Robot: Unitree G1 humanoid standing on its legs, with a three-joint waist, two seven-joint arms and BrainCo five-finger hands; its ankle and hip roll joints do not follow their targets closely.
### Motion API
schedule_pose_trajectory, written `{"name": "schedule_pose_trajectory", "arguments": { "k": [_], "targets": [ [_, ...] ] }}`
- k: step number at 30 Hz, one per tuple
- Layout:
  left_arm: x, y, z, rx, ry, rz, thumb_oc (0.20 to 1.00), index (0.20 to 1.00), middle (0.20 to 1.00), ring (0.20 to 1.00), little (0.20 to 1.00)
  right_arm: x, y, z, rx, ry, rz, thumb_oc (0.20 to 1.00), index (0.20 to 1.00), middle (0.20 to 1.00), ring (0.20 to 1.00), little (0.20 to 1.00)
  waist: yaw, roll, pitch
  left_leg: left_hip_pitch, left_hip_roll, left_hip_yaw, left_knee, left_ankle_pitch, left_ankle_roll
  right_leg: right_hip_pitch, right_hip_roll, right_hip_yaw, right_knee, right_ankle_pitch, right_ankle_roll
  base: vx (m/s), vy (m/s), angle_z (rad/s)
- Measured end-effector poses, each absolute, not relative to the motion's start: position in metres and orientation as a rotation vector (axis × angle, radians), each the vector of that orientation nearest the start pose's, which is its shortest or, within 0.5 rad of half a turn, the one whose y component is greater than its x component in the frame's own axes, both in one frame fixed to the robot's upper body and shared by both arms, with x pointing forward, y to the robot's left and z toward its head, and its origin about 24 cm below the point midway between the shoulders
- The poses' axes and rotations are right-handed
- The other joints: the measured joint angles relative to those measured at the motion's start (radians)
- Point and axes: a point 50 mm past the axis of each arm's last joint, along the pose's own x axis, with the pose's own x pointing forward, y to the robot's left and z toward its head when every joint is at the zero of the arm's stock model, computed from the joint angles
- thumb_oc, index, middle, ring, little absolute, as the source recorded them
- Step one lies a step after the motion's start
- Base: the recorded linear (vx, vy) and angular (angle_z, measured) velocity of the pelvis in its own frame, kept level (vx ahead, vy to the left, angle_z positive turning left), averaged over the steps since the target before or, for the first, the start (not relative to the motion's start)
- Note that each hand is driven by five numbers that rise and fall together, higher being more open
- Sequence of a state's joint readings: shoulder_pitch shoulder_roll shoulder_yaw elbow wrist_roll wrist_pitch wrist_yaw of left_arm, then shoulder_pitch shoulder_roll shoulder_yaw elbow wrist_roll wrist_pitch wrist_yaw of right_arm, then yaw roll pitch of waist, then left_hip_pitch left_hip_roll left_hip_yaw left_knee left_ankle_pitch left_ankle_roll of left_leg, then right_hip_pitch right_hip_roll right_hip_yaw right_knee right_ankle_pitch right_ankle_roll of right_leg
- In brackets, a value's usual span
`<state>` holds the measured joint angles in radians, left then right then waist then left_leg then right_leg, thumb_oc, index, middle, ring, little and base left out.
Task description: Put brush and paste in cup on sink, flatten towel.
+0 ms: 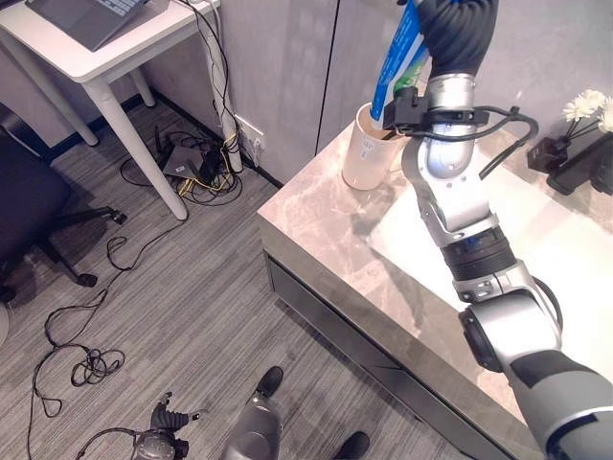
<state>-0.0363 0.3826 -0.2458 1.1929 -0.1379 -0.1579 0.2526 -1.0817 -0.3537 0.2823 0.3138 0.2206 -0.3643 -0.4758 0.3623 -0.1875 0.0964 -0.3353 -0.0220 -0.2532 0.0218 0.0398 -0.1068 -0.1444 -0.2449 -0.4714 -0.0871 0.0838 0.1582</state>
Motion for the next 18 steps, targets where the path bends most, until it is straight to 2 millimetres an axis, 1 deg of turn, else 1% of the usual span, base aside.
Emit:
{"name": "schedule_pose_trajectory", "arguments": {
  "k": [4, 14, 18],
  "targets": [
    [0.123, 0.285, -0.131, 0.493, 0.97, 0.293, 1.0, 1.0, 1.0, 1.0, 1.0, 0.337, -0.101, 0.321, 0.001, -1.036, -0.008, 0.2, 0.2, 0.2, 0.2, 0.2, -0.002, -0.004, -0.006, -0.014, 0.0, 0.001, 0.004, 0.0, 0.0, -0.012, 0.0, 0.001, 0.0, 0.002, -0.002, 0.0, 0.0, 0.0],
    [0.121, 0.286, -0.132, 0.492, 0.976, 0.296, 1.0, 1.0, 1.0, 1.0, 1.0, 0.338, -0.1, 0.319, -0.017, -1.028, -0.01, 0.2, 0.2, 0.2, 0.2, 0.2, -0.01, -0.004, -0.006, -0.017, -0.001, 0.006, 0.007, 0.0, 0.0, -0.017, 0.0, 0.006, 0.0, 0.006, -0.002, 0.0, 0.0, 0.0],
    [0.121, 0.286, -0.132, 0.491, 0.977, 0.298, 1.0, 1.0, 1.0, 1.0, 1.0, 0.337, -0.093, 0.316, -0.06, -1.034, 0.01, 0.2, 0.2, 0.2, 0.2, 0.2, -0.017, -0.004, -0.006, -0.017, -0.001, 0.008, 0.008, 0.0, 0.0, -0.017, 0.0, 0.008, 0.0, 0.006, -0.002, 0.0, 0.0, 0.0]
  ]
}}
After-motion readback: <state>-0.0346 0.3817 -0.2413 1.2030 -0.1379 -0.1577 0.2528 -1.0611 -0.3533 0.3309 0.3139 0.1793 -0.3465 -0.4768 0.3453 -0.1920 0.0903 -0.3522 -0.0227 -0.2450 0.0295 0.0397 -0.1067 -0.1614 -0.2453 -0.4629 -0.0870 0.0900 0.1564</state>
